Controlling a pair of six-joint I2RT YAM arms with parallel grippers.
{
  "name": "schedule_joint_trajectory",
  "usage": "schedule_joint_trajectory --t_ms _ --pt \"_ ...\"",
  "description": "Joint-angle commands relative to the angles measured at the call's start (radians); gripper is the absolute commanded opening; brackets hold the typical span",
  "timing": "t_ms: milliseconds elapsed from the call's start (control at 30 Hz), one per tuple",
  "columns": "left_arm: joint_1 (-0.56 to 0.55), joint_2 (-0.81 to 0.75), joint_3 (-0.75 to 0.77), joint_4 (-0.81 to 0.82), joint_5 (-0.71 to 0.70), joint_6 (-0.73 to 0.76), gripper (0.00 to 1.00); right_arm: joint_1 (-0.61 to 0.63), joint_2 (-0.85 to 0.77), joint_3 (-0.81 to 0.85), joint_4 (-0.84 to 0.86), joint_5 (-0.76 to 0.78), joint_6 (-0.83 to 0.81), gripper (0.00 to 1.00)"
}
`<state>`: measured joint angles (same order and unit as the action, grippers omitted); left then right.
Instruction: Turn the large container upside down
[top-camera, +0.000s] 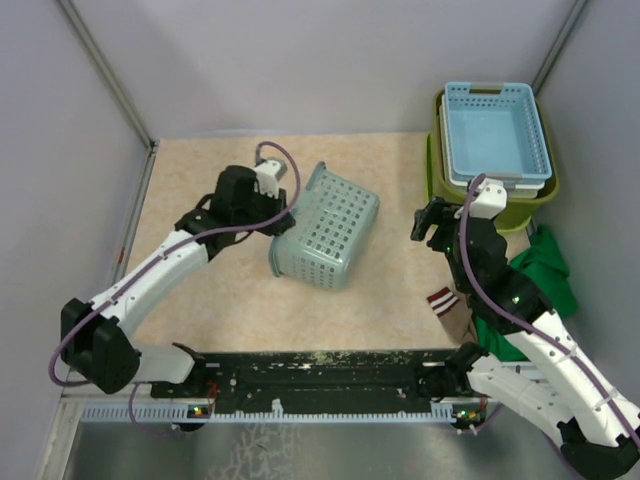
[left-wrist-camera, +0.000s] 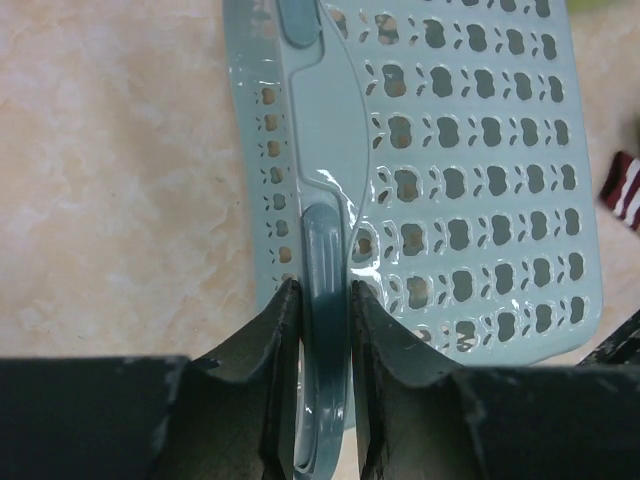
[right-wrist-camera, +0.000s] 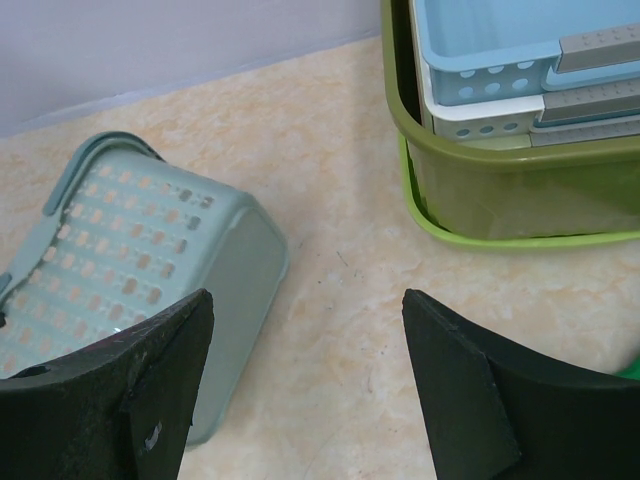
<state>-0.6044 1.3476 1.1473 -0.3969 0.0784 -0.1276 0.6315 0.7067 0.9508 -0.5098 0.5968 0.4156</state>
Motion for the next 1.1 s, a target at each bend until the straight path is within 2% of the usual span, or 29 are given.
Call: schedule_joint_trajectory --t_ms 0,233,433,533,667,700,767,800,900,1000,1067 --pt "0.159 -0.042 -0.078 0.116 0.324 -0.105 0.00 -0.004 -0.023 0.039 0.020 0.005 0.003 0.76" --pt "0.372 -0.017 -0.180 0.289 0.660 -0.279 0.00 -0.003 -0.030 0.040 0.017 0.008 0.003 0.76" --pt "0.563 0.096 -0.283 0.439 0.879 -0.435 0.00 -0.004 -0.036 0.044 0.014 0.010 -0.001 0.76" --pt "0.612 0.156 -0.302 0.461 0.875 -0.451 0.00 -0.003 -0.036 0.048 0.012 0.011 -0.003 0.76" --pt "0.632 0.194 -0.292 0.405 0.775 -0.408 0.02 -0.004 -0.038 0.056 0.004 0.015 -0.004 0.76" --pt "0.634 0.199 -0.282 0.380 0.744 -0.391 0.06 -0.004 -0.038 0.057 0.002 0.017 -0.005 0.76" --pt "0.639 0.201 -0.249 0.327 0.681 -0.351 0.29 -0.004 -0.038 0.061 -0.002 0.018 -0.006 0.76" --pt "0.642 0.197 -0.232 0.297 0.649 -0.334 0.44 -0.004 -0.038 0.062 -0.003 0.016 -0.006 0.76" --pt "0.645 0.162 -0.170 0.206 0.538 -0.286 0.70 -0.004 -0.031 0.062 -0.007 0.002 -0.006 0.76" --pt "0.646 0.109 -0.078 0.098 0.389 -0.216 0.83 -0.004 -0.018 0.058 -0.010 -0.015 0.003 0.76" --pt "0.641 0.063 -0.010 0.021 0.293 -0.177 0.85 -0.004 -0.008 0.054 -0.010 -0.029 0.010 0.76"
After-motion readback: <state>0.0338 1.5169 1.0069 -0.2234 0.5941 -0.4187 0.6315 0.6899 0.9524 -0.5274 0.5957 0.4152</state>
